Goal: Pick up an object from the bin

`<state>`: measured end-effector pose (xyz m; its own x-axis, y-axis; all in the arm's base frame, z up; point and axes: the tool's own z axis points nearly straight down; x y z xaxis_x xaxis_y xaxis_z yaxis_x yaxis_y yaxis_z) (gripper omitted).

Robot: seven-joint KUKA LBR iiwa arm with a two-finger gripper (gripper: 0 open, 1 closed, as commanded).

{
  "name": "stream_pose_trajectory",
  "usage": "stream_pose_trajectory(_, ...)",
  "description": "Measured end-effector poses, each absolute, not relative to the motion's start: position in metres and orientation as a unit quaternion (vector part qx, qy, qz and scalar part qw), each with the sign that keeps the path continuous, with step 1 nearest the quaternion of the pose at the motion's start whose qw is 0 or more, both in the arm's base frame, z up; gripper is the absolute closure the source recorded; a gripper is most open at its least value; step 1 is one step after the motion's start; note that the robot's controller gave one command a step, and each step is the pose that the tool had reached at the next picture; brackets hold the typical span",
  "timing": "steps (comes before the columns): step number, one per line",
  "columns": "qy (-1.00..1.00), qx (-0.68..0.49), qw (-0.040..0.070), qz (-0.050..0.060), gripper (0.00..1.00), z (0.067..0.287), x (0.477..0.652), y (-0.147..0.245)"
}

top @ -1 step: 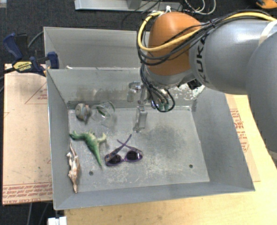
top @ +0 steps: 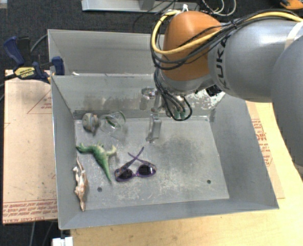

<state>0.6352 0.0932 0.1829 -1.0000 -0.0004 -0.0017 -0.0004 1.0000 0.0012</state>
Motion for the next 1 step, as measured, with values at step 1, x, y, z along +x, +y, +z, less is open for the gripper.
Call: stream_pose_trajectory(1, 1.000, -0.026, -0.001, 0.001, 0.00, 0.0916, 0.5872, 0.0673)
